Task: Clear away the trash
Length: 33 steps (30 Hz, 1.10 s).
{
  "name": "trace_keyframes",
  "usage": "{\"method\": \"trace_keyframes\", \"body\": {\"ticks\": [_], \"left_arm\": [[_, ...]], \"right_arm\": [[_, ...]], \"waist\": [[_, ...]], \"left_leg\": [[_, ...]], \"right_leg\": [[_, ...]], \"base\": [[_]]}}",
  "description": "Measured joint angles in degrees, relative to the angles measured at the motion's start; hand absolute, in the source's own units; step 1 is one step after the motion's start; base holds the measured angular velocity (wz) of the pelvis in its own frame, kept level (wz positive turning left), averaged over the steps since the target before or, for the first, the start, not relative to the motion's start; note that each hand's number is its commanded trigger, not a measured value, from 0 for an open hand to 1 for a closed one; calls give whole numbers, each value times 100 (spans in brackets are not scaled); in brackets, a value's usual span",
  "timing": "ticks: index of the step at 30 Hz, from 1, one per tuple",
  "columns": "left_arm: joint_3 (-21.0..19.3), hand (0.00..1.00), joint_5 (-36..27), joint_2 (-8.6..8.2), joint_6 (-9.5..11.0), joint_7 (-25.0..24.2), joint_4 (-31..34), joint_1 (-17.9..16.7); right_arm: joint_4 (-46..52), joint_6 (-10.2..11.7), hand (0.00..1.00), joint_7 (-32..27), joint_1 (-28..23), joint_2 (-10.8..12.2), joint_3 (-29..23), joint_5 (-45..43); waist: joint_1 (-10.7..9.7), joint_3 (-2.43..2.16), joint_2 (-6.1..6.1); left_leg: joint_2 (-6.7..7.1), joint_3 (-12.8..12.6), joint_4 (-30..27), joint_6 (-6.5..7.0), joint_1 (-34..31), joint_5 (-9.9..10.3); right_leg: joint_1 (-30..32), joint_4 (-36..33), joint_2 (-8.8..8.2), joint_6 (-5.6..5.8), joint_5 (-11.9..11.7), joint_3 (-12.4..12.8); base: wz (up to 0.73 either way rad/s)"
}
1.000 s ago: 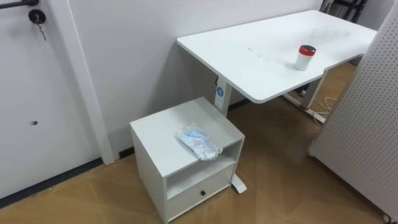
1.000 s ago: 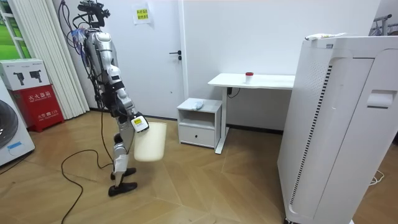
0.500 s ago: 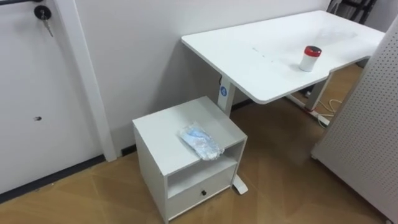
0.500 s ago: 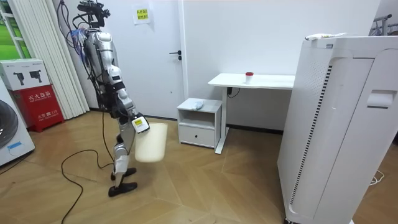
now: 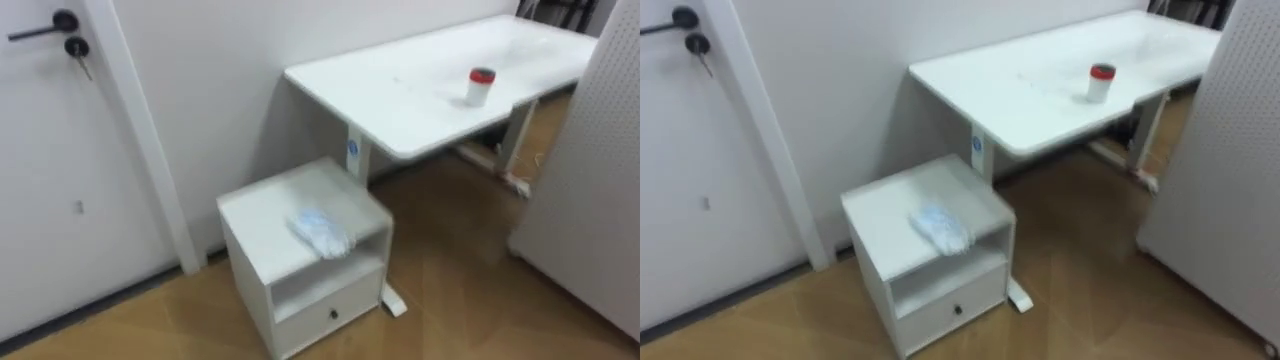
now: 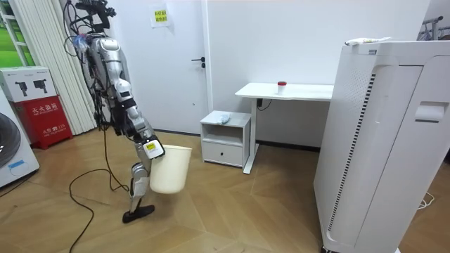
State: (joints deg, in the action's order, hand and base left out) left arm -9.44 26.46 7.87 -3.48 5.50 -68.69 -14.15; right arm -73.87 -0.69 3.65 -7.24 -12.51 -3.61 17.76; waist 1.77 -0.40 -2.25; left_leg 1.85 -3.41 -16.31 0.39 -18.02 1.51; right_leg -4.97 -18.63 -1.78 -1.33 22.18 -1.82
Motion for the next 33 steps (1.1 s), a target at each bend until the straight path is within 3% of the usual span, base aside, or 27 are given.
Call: {"method": "trace_keyframes", "body": {"ticks": [1,4,6,7,10,11,13,14,17,18,20,21,23,24,25,26,28,29,30,31,33], "left_arm": [[-4,0,1,1,37,0,-1,6],[-5,0,2,31,144,-8,1,71],[14,0,-22,61,259,-5,15,255],[16,0,-79,61,291,-2,14,335],[24,0,-222,106,493,38,11,748],[46,0,-222,126,504,46,11,822],[148,0,-224,191,565,60,80,1031],[164,0,-222,203,577,73,143,1038],[351,0,-360,205,659,206,438,1047],[446,0,-392,216,689,286,475,1024],[600,0,-455,222,711,394,503,1043],[673,0,-459,208,751,431,506,1058],[751,0,-457,204,860,454,510,1075],[795,0,-508,201,913,474,514,1081],[817,0,-612,200,940,492,514,1069],[864,0,-772,209,1003,514,514,1042],[1010,0,-945,216,1044,528,514,1014],[1032,0,-955,212,1047,531,513,1006],[1041,0,-952,208,1060,538,514,973],[1032,0,-946,196,1074,576,515,950],[1026,0,-947,206,1119,697,516,897]], "right_arm": [[35,-20,100,-16,16,-1,1,-5],[102,-19,100,-35,-59,0,1,-19],[258,-54,100,-76,-116,9,1,-48],[287,-57,100,-103,-100,8,11,-49],[451,-54,100,-184,29,32,82,-59],[465,-55,100,-211,56,43,99,-59],[517,-50,100,-219,203,58,247,-63],[528,-41,100,-213,235,75,266,-75],[548,122,100,-135,364,98,441,-115],[573,141,100,-105,410,136,457,-112],[691,187,100,-85,475,172,476,-103],[735,248,100,-40,511,175,493,-88],[782,269,100,16,572,174,549,-16],[781,318,100,38,576,169,625,72],[781,329,100,48,579,171,666,109],[765,365,100,94,575,175,700,196],[715,441,100,131,514,180,713,258],[714,448,100,128,501,180,711,258],[707,496,100,133,417,190,695,250],[655,553,100,124,399,188,681,257],[500,647,100,127,407,172,706,249]], "waist": [[8,-5,-69],[-10,1,-187],[-14,3,-349],[-8,-5,-386],[-8,50,-331],[-6,53,-337],[7,45,-336],[16,47,-370],[26,59,-404],[46,86,-333],[48,95,-295],[48,129,-167],[99,115,-30],[117,141,76],[129,131,90],[125,129,102],[75,107,99],[19,97,114],[-96,51,120],[-133,56,151],[-131,56,189]], "left_leg": [[11,-182,0,69,74,-50],[118,-331,-314,327,127,-10],[264,-432,-714,420,109,344],[293,-451,-792,427,97,424],[271,-557,-1329,539,-1,933],[275,-584,-1338,564,15,996],[350,-644,-1289,675,171,1165],[395,-646,-1248,700,217,1185],[502,-575,-1175,807,445,1340],[498,-519,-1118,835,556,1382],[441,-485,-1001,862,675,1419],[365,-436,-921,860,753,1431],[206,-440,-774,841,850,1437],[112,-430,-657,822,966,1438],[85,-431,-587,808,1025,1435],[76,-427,-437,791,1167,1426],[98,-308,-286,731,1349,1460],[88,-216,-268,711,1381,1471],[85,-46,-225,669,1488,1484],[47,50,-167,611,1581,1504],[-41,47,-48,549,1708,1487]], "right_leg": [[-46,17,-116,35,4,-4],[-239,31,-297,111,95,14],[-429,105,-456,203,211,15],[-444,80,-508,222,234,7],[-305,-610,-542,240,234,-29],[-234,-839,-589,262,224,-72],[48,-1732,-774,606,29,-412],[149,-1976,-848,648,-44,-468],[712,-3241,-1128,579,-877,-639],[917,-3624,-1162,511,-1356,-635],[1323,-4055,-1219,527,-1394,-680],[1605,-4144,-1192,482,-1232,-782],[2024,-3777,-1093,440,-937,-847],[2131,-3161,-968,457,-828,-840],[2167,-2759,-921,464,-815,-823],[2153,-1920,-837,471,-822,-743],[1912,-283,-673,450,-1126,-621],[1834,-75,-625,466,-1327,-621],[1650,180,-496,415,-1653,-621],[1485,297,-427,559,-1828,-644],[1292,491,-322,527,-1815,-686]], "base": [[-48],[-26],[-4],[-7],[3],[21],[21],[13],[12],[4],[0],[-5],[-15],[-16],[-9],[0],[25],[60],[61],[49],[15]]}}
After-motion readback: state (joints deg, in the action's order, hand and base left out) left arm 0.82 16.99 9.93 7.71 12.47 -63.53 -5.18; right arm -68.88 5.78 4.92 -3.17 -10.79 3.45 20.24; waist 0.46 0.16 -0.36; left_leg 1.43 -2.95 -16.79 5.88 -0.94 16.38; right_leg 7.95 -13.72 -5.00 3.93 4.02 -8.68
